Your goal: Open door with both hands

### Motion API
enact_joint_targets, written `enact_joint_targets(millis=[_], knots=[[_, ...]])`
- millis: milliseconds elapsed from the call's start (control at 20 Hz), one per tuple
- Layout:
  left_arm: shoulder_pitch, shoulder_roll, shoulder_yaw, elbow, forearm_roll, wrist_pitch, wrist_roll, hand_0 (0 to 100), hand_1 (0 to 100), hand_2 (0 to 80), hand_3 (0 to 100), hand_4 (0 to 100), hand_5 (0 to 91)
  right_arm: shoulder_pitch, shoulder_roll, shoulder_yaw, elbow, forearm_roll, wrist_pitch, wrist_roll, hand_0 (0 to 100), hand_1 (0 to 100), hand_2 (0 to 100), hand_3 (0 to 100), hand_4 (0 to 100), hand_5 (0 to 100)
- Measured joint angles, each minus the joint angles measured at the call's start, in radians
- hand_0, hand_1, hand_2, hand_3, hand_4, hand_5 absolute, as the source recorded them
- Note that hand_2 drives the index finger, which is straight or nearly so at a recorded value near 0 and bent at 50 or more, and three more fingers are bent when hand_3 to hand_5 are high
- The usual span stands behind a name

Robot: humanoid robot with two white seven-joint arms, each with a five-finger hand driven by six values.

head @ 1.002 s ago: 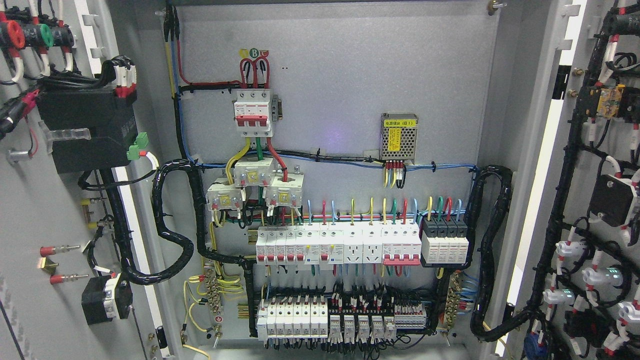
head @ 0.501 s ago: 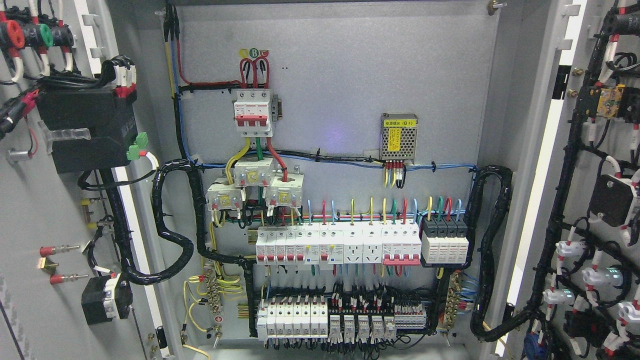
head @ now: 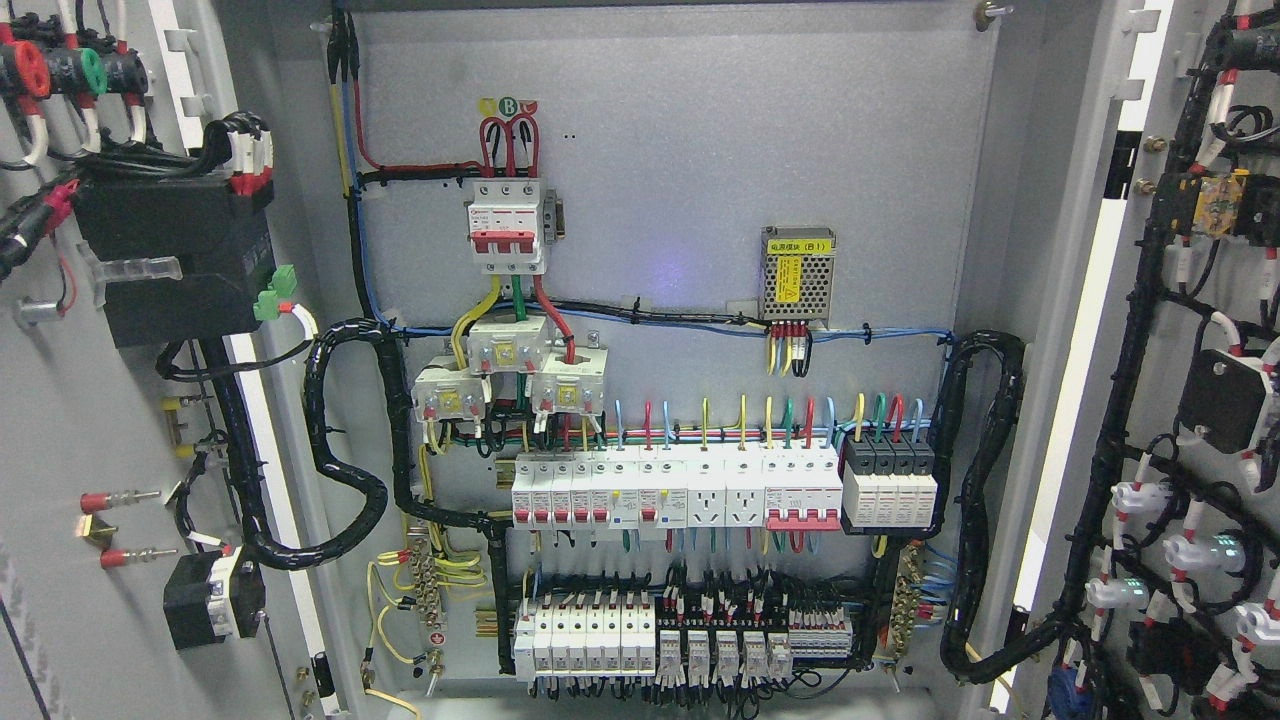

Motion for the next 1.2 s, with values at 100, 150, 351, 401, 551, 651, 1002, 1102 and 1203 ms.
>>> enact_joint_targets(millis=[100,150,351,401,551,651,1002,1102,1203], knots=[[0.007,0.005,0.004,0.0,0.011,0.0,0.0,0,0,0.0,0,4,0.0,0.0,-0.005,-0.005,-0.002,-0.011,0.001,0.0,0,0,0,0,0,0],[0.009,0.007,0.006,0.0,0.016,0.0,0.0,0,0,0.0,0,4,0.0,0.0,-0.007,-0.008,-0.002,-0.017,0.001,0.0,0,0,0,0,0,0],[0.019,0.013,0.016,0.0,0.034,0.0,0.001,0,0,0.0,0,4,0.0,0.0,-0.019,-0.029,-0.003,-0.041,0.004,0.0,0,0,0,0,0,0],[0.022,0.015,0.018,0.0,0.037,0.0,0.002,0,0,0.0,0,4,0.0,0.0,-0.023,-0.033,-0.003,-0.052,0.004,0.0,0,0,0,0,0,0],[0.032,0.02,0.025,0.0,0.046,0.0,0.002,0,0,0.0,0,4,0.0,0.003,-0.036,-0.045,-0.003,-0.078,0.004,-0.002,0,0,0,0,0,0],[0.038,0.022,0.029,0.0,0.052,0.0,0.001,0,0,0.0,0,4,0.0,0.005,-0.045,-0.05,-0.002,-0.09,0.005,-0.004,0,0,0,0,0,0],[0.054,0.035,0.052,0.0,0.091,0.0,0.0,0,0,0.0,0,4,0.0,0.009,-0.074,-0.065,0.005,-0.119,0.002,0.007,0,0,0,0,0,0],[0.057,0.04,0.062,0.001,0.104,0.0,-0.001,0,0,0.0,0,4,0.0,0.01,-0.082,-0.067,0.008,-0.13,0.001,0.01,0,0,0,0,0,0],[0.059,0.045,0.074,0.002,0.118,0.0,-0.001,0,0,0.0,0,4,0.0,0.01,-0.091,-0.069,0.012,-0.146,0.0,0.012,0,0,0,0,0,0]])
